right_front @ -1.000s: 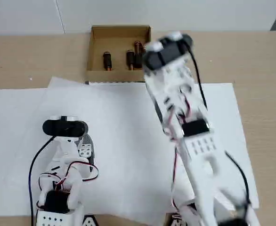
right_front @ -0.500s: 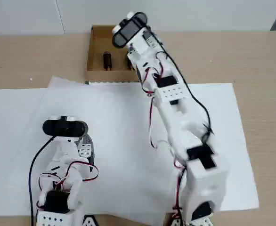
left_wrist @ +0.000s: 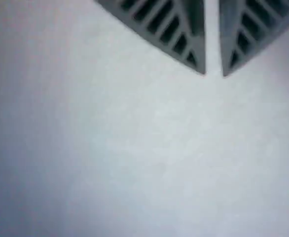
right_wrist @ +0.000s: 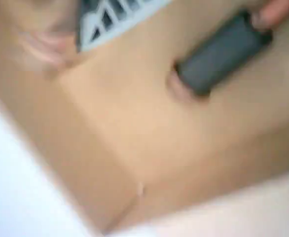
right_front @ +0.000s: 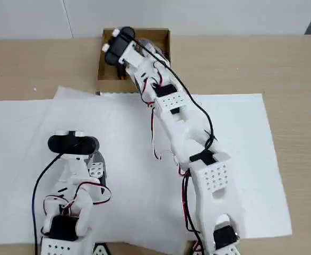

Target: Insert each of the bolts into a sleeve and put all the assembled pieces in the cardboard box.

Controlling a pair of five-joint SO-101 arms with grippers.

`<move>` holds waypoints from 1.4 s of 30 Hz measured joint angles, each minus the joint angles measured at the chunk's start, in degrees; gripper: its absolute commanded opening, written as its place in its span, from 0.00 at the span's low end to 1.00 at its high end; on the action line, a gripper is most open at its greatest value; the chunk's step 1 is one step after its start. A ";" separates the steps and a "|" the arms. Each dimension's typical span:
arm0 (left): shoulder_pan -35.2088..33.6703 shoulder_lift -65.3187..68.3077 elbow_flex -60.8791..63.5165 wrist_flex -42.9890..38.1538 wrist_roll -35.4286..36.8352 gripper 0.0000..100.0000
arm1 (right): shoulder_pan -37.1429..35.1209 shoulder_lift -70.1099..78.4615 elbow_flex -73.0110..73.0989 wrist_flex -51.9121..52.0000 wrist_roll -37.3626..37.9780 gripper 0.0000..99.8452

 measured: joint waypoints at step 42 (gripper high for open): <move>0.00 0.00 0.00 0.00 0.00 0.01 | 11.96 -43.08 0.00 50.90 -12.92 0.00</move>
